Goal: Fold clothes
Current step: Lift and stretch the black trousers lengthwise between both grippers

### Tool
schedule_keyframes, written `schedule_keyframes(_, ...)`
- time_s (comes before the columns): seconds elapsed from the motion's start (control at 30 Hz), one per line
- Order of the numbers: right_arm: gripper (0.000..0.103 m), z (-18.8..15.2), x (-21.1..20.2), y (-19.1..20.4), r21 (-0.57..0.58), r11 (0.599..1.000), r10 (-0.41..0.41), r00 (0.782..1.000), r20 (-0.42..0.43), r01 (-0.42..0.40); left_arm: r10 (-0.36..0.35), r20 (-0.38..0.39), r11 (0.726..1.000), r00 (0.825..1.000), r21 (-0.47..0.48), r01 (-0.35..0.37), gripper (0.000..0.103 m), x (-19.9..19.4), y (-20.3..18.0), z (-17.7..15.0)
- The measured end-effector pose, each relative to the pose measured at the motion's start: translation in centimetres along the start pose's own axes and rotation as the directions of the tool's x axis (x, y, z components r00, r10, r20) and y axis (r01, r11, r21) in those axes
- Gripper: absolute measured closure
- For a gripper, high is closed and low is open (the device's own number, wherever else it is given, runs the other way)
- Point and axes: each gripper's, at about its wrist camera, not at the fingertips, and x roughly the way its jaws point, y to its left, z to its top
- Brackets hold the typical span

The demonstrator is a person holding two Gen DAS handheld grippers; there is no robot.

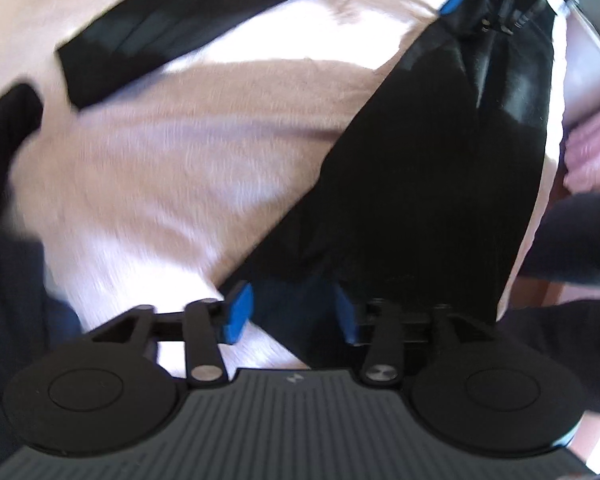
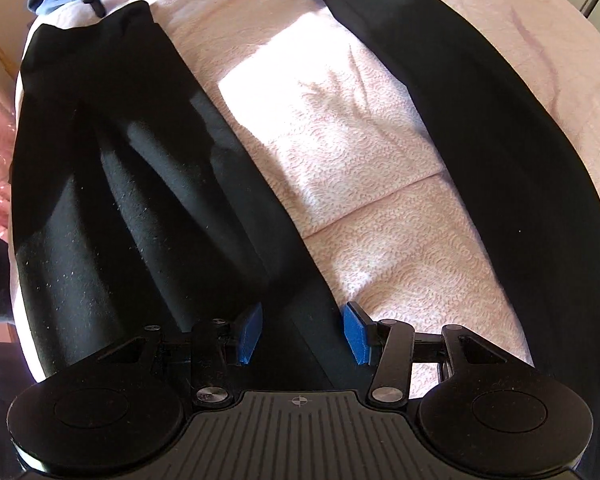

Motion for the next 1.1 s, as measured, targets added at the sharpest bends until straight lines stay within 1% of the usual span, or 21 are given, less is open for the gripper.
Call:
schedule_keyframes(0.07,0.054,-0.1,0.0,0.1,0.001,1.0,-0.004,1.0,-0.001,0.004,-0.018,-0.023,0.996,1.0,-0.084,0.016,0.054,0.6,0.5,-0.7)
schedule_keyframes(0.1,0.054,-0.2,-0.1,0.2,0.0,1.0,-0.008,1.0,-0.001,0.008,-0.028,-0.028,0.99,0.999,-0.138,0.024,0.055,1.1,0.9,-0.9)
schedule_keyframes(0.13,0.054,-0.3,-0.1,0.2,-0.001,1.0,-0.012,1.0,0.0,0.012,-0.039,-0.034,0.981,0.999,-0.191,0.032,0.06,1.5,1.3,-1.2)
schedule_keyframes(0.17,0.054,-0.3,-0.2,0.3,0.006,1.0,-0.016,1.0,-0.001,0.016,-0.049,-0.016,0.973,0.999,-0.228,0.045,0.066,1.6,1.5,-1.3)
schedule_keyframes(0.23,0.054,-0.3,-0.2,0.3,0.017,1.0,-0.024,1.0,-0.003,0.024,-0.039,0.032,0.961,0.999,-0.272,0.047,0.067,1.1,1.4,-1.3)
schedule_keyframes(0.37,0.054,-0.1,-0.1,0.7,0.014,0.999,-0.041,0.999,-0.011,0.041,-0.029,0.079,0.964,0.996,-0.263,0.049,0.068,-0.1,0.8,-1.2)
schedule_keyframes(0.47,0.054,-0.2,-0.1,0.9,0.014,0.999,-0.048,0.999,-0.015,0.048,-0.04,0.118,0.955,0.992,-0.287,0.072,0.068,-0.7,0.8,-1.4)
schedule_keyframes(0.53,0.054,-0.1,0.1,0.8,0.019,0.999,-0.05,0.999,-0.018,0.05,-0.031,0.151,0.957,0.988,-0.281,0.073,0.068,-1.2,0.8,-1.3)
schedule_keyframes(0.67,0.054,0.1,0.2,0.9,0.016,0.998,-0.055,0.998,-0.02,0.055,-0.06,0.215,0.948,0.975,-0.295,0.123,0.068,-1.6,0.7,-1.2)
schedule_keyframes(0.7,0.054,0.1,0.2,0.9,0.019,0.998,-0.055,0.998,-0.02,0.056,-0.076,0.224,0.945,0.972,-0.295,0.142,0.068,-1.5,0.7,-1.1)
schedule_keyframes(0.77,0.054,0.1,0.3,0.8,0.026,0.998,-0.056,0.998,-0.02,0.056,-0.104,0.215,0.945,0.971,-0.283,0.164,0.066,-0.7,0.7,-1.0)
schedule_keyframes(0.9,0.054,0.1,0.3,0.8,0.037,0.998,-0.056,0.998,-0.018,0.057,-0.115,0.139,0.939,0.984,-0.308,0.154,0.066,1.6,1.0,-1.0)
schedule_keyframes(0.93,0.054,0.1,0.3,0.7,0.037,0.998,-0.056,0.998,-0.017,0.057,-0.125,0.131,0.934,0.984,-0.318,0.161,0.067,2.0,1.1,-0.9)
schedule_keyframes(0.97,0.054,0.0,0.2,0.7,0.041,0.998,-0.057,0.998,-0.015,0.057,-0.142,0.137,0.929,0.98,-0.324,0.18,0.077,2.2,1.2,-0.9)
schedule_keyframes(1.0,0.054,-0.1,0.2,0.7,0.045,0.997,-0.057,0.998,-0.014,0.058,-0.165,0.163,0.924,0.973,-0.32,0.211,0.09,1.9,1.3,-0.7)
schedule_keyframes(1.03,0.054,-0.2,0.1,0.6,0.051,0.997,-0.059,0.998,-0.013,0.059,-0.192,0.197,0.918,0.961,-0.311,0.247,0.103,1.4,1.4,-0.5)
schedule_keyframes(1.07,0.054,-0.3,0.0,0.6,0.056,0.997,-0.059,0.998,-0.013,0.06,-0.219,0.231,0.91,0.948,-0.302,0.284,0.103,0.9,1.4,-0.4)
schedule_keyframes(1.1,0.054,-0.4,-0.2,0.6,0.057,0.996,-0.062,0.998,-0.013,0.062,-0.212,0.282,0.906,0.936,-0.302,0.297,0.103,-0.1,1.8,-0.3)
